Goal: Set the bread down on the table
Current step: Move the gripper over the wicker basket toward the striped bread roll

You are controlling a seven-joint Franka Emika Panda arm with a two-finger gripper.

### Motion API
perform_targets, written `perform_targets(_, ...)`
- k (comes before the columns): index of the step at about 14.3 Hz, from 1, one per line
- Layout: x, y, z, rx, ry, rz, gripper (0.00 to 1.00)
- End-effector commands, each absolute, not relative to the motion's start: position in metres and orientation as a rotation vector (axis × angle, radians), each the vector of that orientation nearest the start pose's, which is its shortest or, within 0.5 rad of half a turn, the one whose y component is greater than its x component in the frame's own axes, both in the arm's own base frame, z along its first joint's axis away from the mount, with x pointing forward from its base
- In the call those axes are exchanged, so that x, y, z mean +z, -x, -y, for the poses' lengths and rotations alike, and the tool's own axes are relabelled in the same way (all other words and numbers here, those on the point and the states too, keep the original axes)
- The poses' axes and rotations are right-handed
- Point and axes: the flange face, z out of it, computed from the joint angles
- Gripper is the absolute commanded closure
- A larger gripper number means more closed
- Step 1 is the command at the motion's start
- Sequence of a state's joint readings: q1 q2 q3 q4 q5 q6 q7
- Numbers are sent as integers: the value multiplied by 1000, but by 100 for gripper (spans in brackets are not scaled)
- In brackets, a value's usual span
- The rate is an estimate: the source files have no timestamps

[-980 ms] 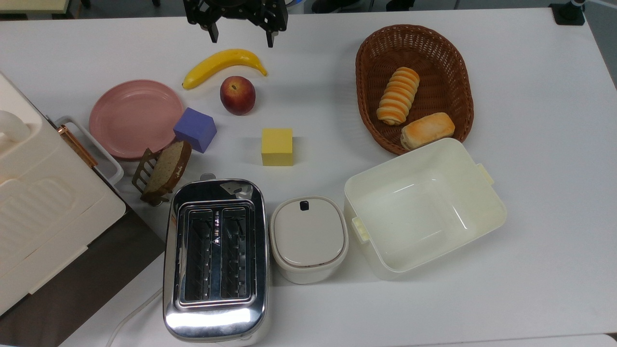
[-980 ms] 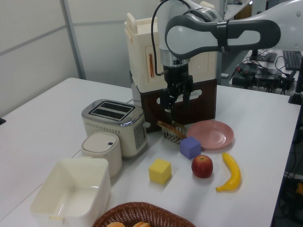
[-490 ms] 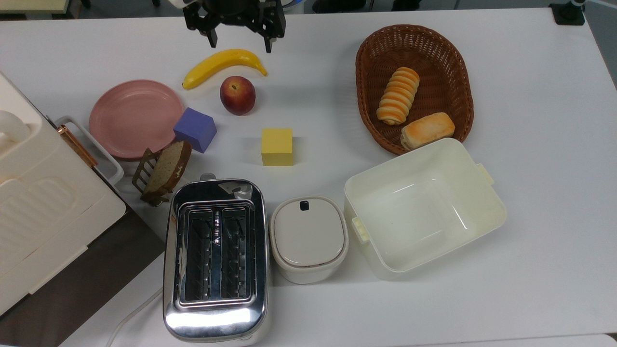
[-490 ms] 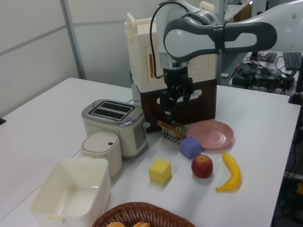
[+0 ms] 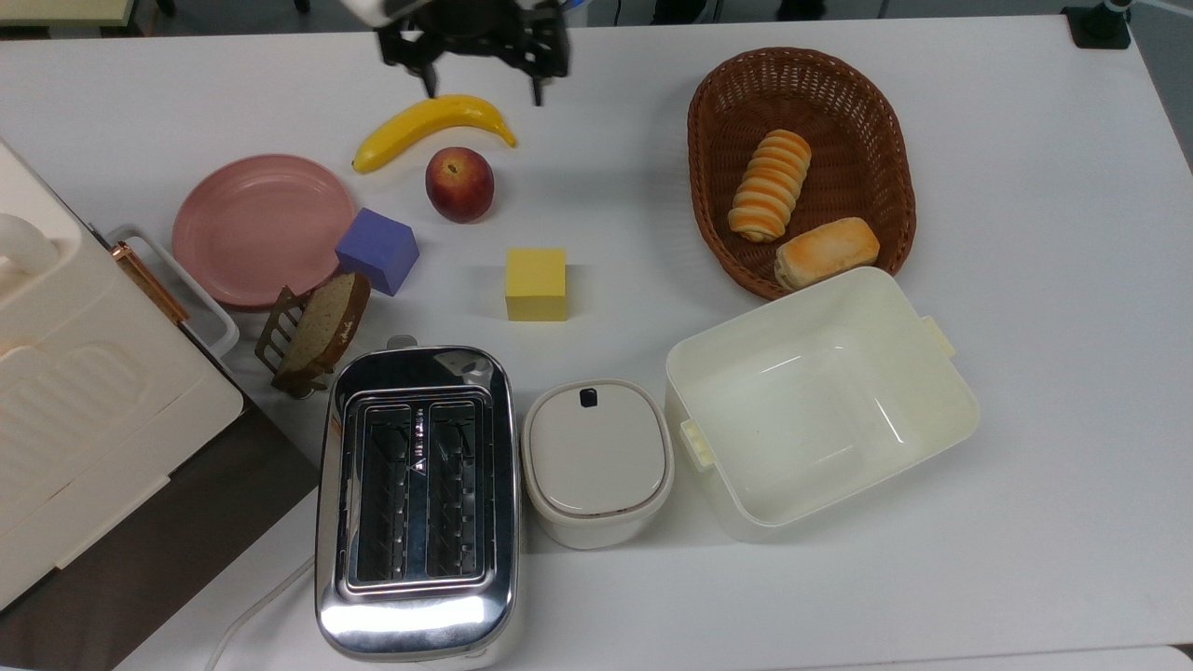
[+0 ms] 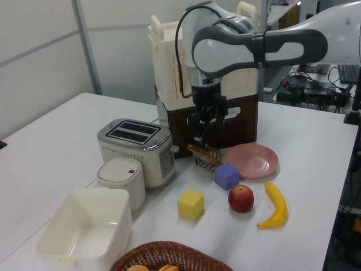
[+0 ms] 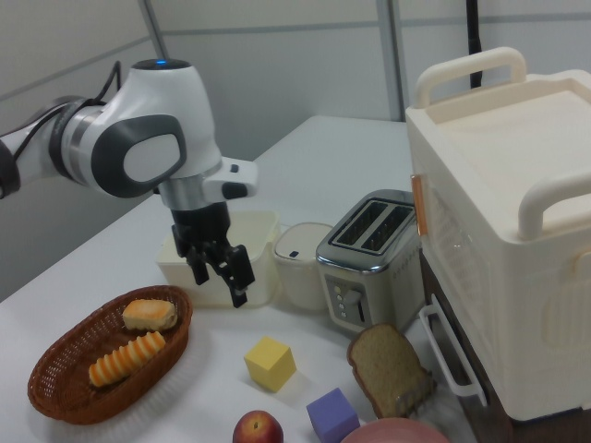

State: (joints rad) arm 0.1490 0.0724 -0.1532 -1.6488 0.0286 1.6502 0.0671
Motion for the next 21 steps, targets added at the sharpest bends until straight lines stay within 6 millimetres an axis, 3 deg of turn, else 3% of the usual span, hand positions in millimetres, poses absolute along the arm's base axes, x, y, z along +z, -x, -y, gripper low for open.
perform_targets(1, 549, -570, -47, 51, 3138, 4, 0)
perform_targets(5, 559, -564, -116, -54, 3113, 156, 0)
perform_targets(8, 547, -552, -164, -62, 3134, 62, 0)
perform_targets(10, 531, -535, -201, -20, 3154, 46, 0)
perform_targets(12, 518, -515, -228, 17, 3165, -17, 0)
perform_targets(14, 507, -487, -249, 49, 3179, 37, 0)
perform_targets(16, 495, -475, -253, 60, 3180, 63, 0)
perform_targets(21, 464, -478, -248, 55, 3172, -1, 0)
